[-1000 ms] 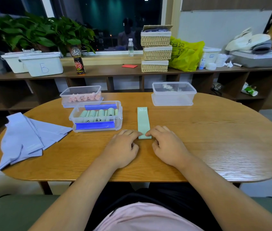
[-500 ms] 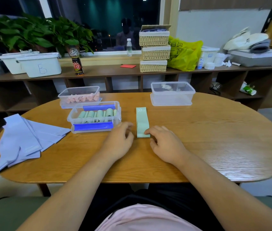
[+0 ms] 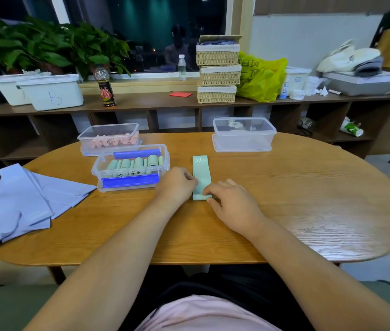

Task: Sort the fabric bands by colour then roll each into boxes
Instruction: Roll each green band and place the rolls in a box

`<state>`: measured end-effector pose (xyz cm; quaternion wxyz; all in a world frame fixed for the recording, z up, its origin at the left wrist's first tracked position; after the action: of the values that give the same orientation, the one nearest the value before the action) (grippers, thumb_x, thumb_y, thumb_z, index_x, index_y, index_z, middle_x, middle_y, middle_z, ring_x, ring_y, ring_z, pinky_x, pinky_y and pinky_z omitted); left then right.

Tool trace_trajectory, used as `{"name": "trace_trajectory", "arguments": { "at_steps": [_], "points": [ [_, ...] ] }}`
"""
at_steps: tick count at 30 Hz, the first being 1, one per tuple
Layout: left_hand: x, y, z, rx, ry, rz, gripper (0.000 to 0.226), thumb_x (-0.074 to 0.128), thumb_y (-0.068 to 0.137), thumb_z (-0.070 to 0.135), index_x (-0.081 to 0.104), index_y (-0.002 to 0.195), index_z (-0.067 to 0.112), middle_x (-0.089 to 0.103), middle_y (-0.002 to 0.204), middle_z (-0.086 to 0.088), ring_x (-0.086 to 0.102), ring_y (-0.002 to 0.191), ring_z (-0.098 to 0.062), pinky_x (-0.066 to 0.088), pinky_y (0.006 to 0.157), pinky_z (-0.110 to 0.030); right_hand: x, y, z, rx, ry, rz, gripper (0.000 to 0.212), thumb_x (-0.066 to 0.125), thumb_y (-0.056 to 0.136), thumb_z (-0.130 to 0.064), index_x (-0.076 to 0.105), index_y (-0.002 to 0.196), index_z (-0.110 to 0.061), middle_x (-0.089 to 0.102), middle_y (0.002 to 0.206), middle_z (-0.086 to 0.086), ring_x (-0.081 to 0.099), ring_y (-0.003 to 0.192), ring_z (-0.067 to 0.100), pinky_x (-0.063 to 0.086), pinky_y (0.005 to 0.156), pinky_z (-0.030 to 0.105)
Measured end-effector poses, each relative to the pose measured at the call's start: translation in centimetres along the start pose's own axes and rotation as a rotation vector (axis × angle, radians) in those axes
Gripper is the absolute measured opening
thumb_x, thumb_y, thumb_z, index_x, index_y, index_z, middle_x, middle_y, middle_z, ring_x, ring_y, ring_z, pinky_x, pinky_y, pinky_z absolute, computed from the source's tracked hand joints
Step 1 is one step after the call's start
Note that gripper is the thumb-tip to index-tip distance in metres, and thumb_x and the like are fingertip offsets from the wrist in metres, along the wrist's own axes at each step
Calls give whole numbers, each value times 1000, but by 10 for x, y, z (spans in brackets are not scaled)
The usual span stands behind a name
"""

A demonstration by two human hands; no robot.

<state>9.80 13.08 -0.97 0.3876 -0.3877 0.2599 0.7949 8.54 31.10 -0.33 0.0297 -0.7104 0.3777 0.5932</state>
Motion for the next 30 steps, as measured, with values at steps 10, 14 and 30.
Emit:
{"name": "trace_trajectory", "arguments": {
  "at_steps": [10, 14, 30],
  "points": [
    [8, -27, -8, 50, -112, -103, 23, 62, 97, 49, 74, 87, 33, 74, 82, 13, 69, 82, -9, 60, 82, -40, -8, -36, -8, -77, 60, -23, 15, 63, 98, -34, 64, 112, -39, 63, 102, -23, 49, 98, 4, 51, 87, 42],
    [6, -28, -7, -5, -177, -97, 28, 73, 88, 58, 75, 82, 30, 74, 79, 12, 69, 81, -11, 57, 76, -36, -9, -35, -8, -63, 87, -13, 14, 62, 97, -34, 64, 109, -40, 63, 99, -23, 49, 96, 4, 51, 87, 41],
    [4, -37, 1, 130, -99, 14, 13, 74, 95, 41, 65, 98, 33, 68, 78, 10, 65, 76, -7, 59, 74, -39, -9, -34, -8, -55, 60, 10, 20, 62, 100, -33, 69, 119, -34, 63, 104, -21, 44, 95, 2, 52, 87, 39]
  ]
}}
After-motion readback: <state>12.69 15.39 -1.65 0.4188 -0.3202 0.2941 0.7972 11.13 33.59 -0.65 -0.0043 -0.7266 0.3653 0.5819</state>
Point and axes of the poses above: each hand's wrist, its own y-axis towards the middle knuckle, its own x-axis out of the palm, z = x × y, the point moved 9 cm from there along y, towards the middle knuckle
